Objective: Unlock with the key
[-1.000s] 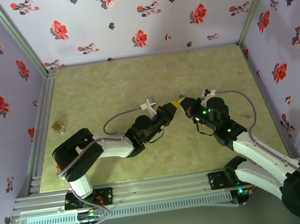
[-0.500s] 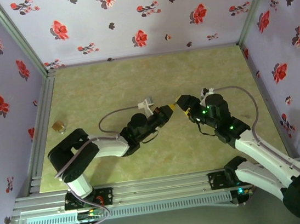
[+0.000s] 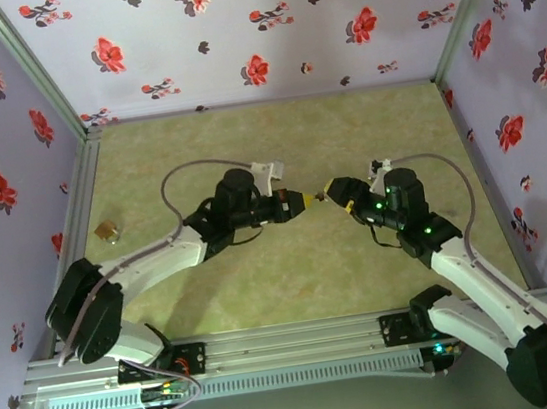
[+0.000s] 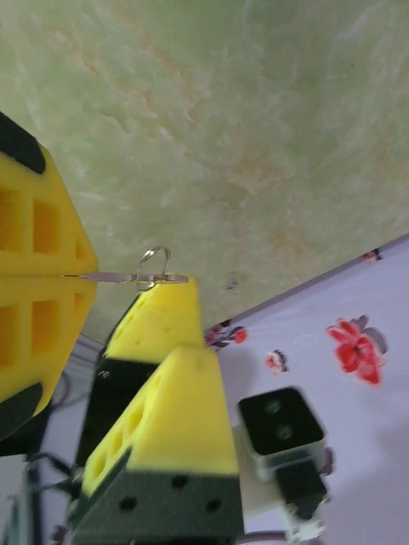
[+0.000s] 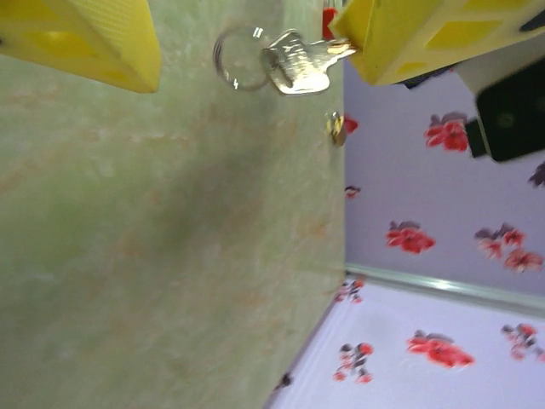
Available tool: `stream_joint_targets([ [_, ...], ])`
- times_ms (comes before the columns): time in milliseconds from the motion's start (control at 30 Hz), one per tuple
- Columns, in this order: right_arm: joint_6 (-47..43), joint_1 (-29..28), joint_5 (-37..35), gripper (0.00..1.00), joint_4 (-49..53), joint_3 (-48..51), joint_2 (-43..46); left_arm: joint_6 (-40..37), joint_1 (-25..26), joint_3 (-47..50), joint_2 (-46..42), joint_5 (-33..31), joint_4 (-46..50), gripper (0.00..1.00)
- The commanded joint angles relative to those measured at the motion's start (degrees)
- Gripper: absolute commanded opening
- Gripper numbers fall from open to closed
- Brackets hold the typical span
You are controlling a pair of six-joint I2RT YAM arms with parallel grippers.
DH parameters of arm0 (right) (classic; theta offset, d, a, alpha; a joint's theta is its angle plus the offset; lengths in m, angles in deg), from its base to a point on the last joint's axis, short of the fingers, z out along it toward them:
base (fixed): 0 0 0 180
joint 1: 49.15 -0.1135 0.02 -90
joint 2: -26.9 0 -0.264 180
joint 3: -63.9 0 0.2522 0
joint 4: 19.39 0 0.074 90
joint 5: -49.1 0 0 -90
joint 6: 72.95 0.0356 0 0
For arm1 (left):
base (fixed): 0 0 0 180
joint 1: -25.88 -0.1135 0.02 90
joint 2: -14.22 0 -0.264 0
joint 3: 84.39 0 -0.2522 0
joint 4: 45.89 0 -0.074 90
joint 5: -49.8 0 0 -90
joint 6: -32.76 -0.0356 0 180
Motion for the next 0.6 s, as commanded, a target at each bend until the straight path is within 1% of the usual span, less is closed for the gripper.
stream_joint_targets([
  [0,-4.9,0.3,10.5,0.62,-10.4,1.7,-0.9,-11.1,-2.7,-3.0,-1.1,9.8,15.4,0.0],
  [100,-5.9,0.3,13.3,0.61,-14.6,3.1,-1.3,-15.6,-3.3,-6.3,-0.4,12.5,20.4,0.0],
  [167,-6.7,0.3,14.7,0.61,-15.5,3.6,-1.4,-17.5,-3.5,-7.9,0.0,12.6,23.2,0.0],
  [267,-6.1,0.3,16.5,0.6,-19.1,5.6,-1.2,-18.8,-3.8,-9.5,0.4,13.5,24.3,0.0],
  [400,-7.0,0.3,17.2,0.57,-20.4,7.9,-0.8,-19.8,-3.9,-11.1,0.8,15.6,25.1,0.0],
  [500,-6.9,0.3,17.5,0.54,-21.8,9.2,-0.5,-20.8,-3.9,-12.3,1.2,15.8,26.7,0.0],
  [567,-5.8,0.3,18.1,0.53,-24.5,10.1,-0.3,-21.1,-3.9,-12.6,1.2,15.9,27.2,0.0],
])
